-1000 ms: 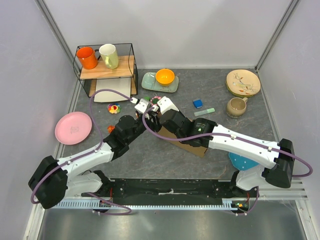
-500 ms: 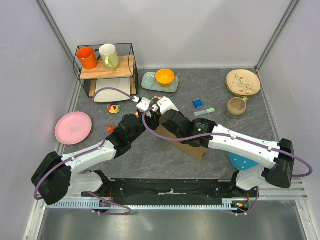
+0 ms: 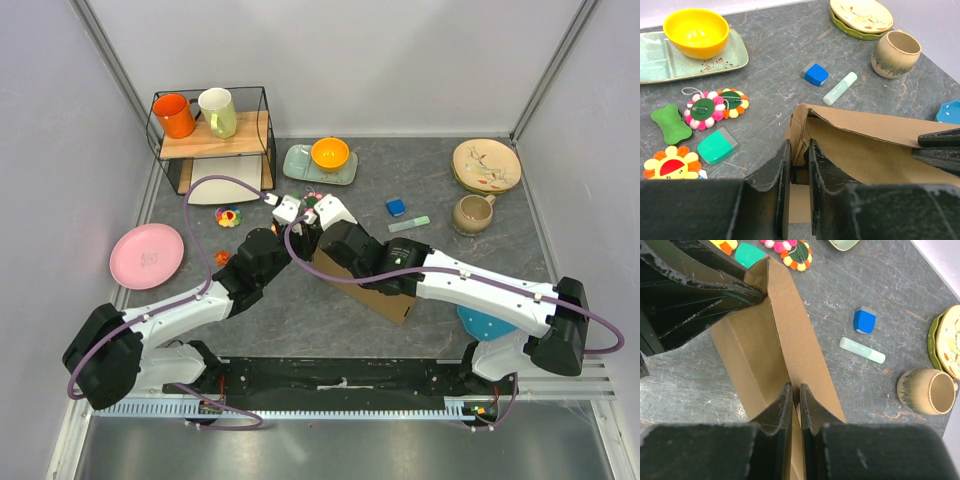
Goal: Fold the paper box
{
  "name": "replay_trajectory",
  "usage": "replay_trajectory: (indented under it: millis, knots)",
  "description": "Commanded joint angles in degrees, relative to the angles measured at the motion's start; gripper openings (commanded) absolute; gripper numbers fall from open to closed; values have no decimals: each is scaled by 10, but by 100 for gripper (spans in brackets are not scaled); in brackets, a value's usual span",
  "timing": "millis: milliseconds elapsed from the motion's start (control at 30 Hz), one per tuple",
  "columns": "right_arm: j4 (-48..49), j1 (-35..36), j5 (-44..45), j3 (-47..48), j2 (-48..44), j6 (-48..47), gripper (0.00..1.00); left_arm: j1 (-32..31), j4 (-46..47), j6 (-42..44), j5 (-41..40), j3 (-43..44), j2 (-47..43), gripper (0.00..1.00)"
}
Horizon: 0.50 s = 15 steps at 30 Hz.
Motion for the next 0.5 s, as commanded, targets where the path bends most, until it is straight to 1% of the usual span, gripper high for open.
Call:
replay_trajectory:
  millis: [0, 67, 100, 167, 367, 433, 467]
  knots:
    - [18, 7, 3, -19, -3, 9, 1, 7, 0, -27, -49, 13, -11, 2]
    - [17, 7, 3, -23, -4, 11, 0, 11, -8, -35, -60, 14, -15, 9]
    - [18, 7, 2, -24, -5, 11, 0, 12, -13, -38, -60, 13, -17, 16]
    - [17, 7, 2, -24, -7, 11, 0, 19, -23, -43, -59, 17, -19, 17]
    - [21, 8, 3, -41, -12, 11, 0, 52, -71, -107, -50, 18, -28, 14]
    - [21, 7, 3, -48, -12, 12, 0, 59, -76, -114, -50, 13, -33, 18]
    - [22, 8, 3, -50, -13, 13, 0, 61, -77, -119, -50, 11, -40, 27]
